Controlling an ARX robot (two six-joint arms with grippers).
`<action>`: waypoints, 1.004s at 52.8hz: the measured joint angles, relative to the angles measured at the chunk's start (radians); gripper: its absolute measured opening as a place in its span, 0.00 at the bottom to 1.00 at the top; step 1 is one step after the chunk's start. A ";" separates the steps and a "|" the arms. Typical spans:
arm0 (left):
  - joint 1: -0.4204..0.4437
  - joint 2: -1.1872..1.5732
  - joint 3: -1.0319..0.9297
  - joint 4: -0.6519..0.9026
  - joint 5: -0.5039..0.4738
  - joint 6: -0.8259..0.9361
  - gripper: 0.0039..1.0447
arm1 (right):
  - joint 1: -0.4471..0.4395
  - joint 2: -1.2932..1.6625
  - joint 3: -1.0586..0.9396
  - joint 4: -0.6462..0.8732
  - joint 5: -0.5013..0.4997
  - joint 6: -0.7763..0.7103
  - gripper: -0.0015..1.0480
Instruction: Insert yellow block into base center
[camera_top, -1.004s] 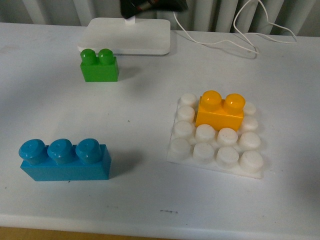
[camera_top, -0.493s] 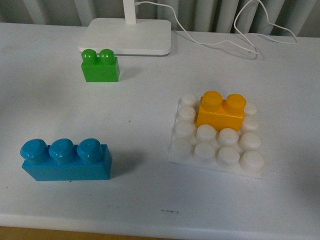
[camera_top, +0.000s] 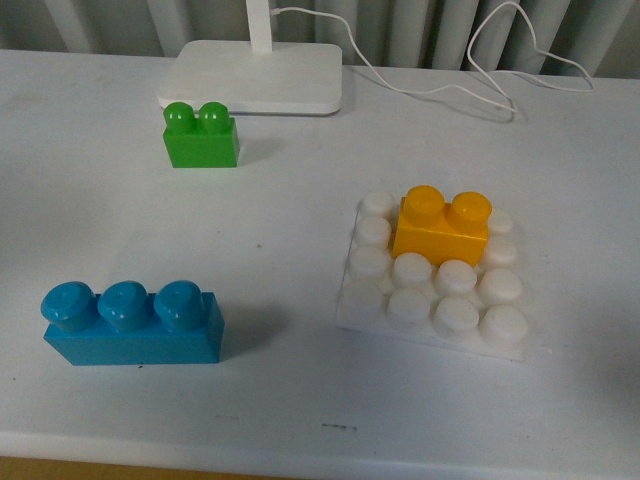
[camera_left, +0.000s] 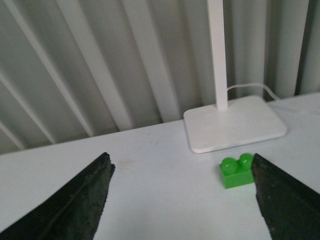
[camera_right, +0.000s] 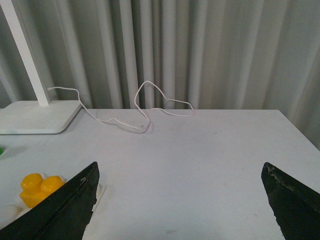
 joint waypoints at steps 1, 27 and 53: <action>0.008 -0.011 -0.017 0.013 0.009 -0.052 0.78 | 0.000 0.000 0.000 0.000 0.000 0.000 0.91; 0.177 -0.225 -0.231 0.012 0.193 -0.275 0.04 | 0.000 0.000 0.000 0.000 0.000 0.000 0.91; 0.229 -0.414 -0.315 -0.090 0.217 -0.283 0.04 | 0.000 0.000 0.000 0.000 0.000 0.000 0.91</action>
